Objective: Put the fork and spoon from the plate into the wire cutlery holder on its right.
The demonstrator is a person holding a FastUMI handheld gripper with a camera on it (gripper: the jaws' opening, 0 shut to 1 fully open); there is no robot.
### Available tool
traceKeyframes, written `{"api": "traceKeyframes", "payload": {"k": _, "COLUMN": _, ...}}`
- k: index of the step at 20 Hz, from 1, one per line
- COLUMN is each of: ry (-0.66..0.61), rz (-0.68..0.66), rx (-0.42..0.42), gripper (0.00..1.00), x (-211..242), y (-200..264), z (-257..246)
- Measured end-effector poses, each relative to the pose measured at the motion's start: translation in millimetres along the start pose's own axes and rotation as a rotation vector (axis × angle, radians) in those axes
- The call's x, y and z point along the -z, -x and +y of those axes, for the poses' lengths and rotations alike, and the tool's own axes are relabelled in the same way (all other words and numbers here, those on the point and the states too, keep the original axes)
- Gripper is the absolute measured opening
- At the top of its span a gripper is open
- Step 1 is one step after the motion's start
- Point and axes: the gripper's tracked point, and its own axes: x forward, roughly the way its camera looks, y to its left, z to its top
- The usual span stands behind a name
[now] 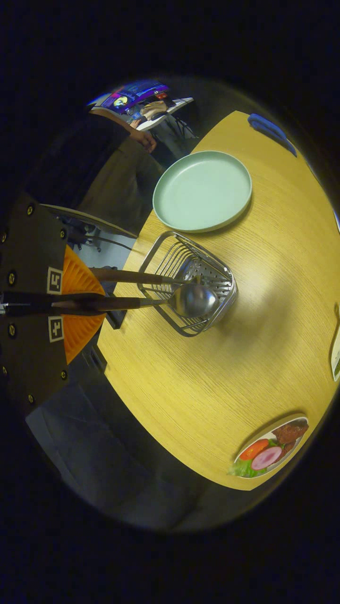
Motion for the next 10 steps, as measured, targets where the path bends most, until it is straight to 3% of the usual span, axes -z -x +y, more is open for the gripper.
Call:
{"api": "traceKeyframes", "payload": {"k": 7, "ry": -0.046, "rz": 0.007, "rx": -0.022, "gripper": 0.03, "x": -11.7, "y": -2.6, "z": 2.1}}
{"api": "traceKeyframes", "payload": {"k": 10, "ry": -0.052, "rz": 0.003, "rx": -0.027, "gripper": 0.07, "x": -13.0, "y": 1.3, "z": 2.9}}
